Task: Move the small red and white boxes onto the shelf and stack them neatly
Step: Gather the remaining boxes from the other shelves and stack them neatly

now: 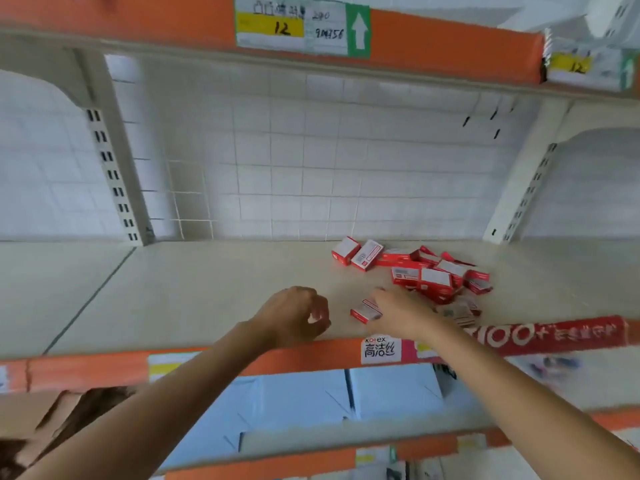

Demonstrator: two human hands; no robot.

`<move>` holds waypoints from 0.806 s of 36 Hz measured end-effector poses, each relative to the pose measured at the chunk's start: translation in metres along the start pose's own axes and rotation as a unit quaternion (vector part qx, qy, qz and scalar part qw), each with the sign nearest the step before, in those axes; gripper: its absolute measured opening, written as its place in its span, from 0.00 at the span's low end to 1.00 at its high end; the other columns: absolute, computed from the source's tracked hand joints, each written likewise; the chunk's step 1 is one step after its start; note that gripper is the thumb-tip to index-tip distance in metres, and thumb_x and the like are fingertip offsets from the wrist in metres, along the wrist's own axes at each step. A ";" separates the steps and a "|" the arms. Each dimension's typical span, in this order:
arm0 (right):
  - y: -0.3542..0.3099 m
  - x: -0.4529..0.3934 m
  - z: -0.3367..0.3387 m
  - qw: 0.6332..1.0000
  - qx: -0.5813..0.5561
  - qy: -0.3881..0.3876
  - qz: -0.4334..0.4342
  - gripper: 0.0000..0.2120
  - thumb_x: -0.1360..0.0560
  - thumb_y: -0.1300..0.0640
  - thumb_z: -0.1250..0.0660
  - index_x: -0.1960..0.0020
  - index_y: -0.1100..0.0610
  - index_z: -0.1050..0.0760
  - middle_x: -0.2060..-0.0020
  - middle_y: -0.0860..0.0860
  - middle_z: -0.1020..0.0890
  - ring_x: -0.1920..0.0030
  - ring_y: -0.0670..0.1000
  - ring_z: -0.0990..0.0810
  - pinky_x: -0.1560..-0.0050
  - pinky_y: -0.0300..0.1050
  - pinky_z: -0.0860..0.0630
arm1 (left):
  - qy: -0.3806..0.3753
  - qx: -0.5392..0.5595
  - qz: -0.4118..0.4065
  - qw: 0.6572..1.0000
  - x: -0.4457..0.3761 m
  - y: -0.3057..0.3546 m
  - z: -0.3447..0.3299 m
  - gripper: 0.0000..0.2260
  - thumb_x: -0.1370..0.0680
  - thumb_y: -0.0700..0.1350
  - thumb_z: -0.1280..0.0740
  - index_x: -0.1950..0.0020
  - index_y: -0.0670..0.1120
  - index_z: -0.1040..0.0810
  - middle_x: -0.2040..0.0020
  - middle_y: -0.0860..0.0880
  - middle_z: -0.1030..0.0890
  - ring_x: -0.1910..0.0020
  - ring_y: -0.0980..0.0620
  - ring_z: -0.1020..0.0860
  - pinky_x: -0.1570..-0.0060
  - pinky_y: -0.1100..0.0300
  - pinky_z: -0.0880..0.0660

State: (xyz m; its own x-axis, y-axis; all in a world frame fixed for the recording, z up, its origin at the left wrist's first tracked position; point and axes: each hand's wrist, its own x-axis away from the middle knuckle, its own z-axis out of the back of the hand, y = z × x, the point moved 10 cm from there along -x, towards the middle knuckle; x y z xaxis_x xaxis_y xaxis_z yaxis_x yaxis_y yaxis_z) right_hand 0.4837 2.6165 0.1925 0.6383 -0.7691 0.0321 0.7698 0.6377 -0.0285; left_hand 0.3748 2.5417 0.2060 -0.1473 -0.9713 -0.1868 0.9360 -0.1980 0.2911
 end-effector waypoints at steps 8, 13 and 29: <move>-0.101 -0.022 0.018 0.986 -0.071 0.067 0.137 0.16 0.26 0.52 0.36 0.41 0.59 0.30 0.44 0.52 0.29 0.41 0.51 0.31 0.44 0.43 0.32 | 0.034 -0.026 0.139 0.989 0.088 -0.060 0.035 0.07 0.24 0.48 0.36 0.51 0.49 0.19 0.52 0.50 0.20 0.53 0.51 0.22 0.54 0.60 0.27; -0.190 -0.028 0.027 0.969 -0.100 0.072 0.213 0.18 0.29 0.55 0.34 0.41 0.61 0.28 0.45 0.55 0.28 0.40 0.54 0.31 0.40 0.43 0.34 | 0.055 -0.050 0.199 0.977 0.153 -0.099 0.066 0.06 0.24 0.47 0.35 0.52 0.49 0.19 0.52 0.50 0.20 0.53 0.50 0.22 0.55 0.59 0.27; -0.554 0.015 0.000 0.892 -0.162 0.003 0.421 0.21 0.30 0.56 0.32 0.38 0.59 0.28 0.52 0.50 0.34 0.42 0.52 0.32 0.47 0.40 0.35 | 0.105 -0.103 0.350 0.925 0.451 -0.234 0.175 0.07 0.22 0.45 0.35 0.51 0.45 0.19 0.51 0.51 0.21 0.58 0.59 0.27 0.64 0.74 0.32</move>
State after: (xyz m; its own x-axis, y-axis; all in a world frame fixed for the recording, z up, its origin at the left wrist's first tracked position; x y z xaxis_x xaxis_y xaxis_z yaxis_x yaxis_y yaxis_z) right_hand 0.0672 2.2517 0.2092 0.9894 -0.0231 -0.1436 -0.0255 0.9445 -0.3276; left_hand 0.0336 2.1267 0.2183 0.5639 -0.8000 -0.2047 0.8223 0.5212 0.2284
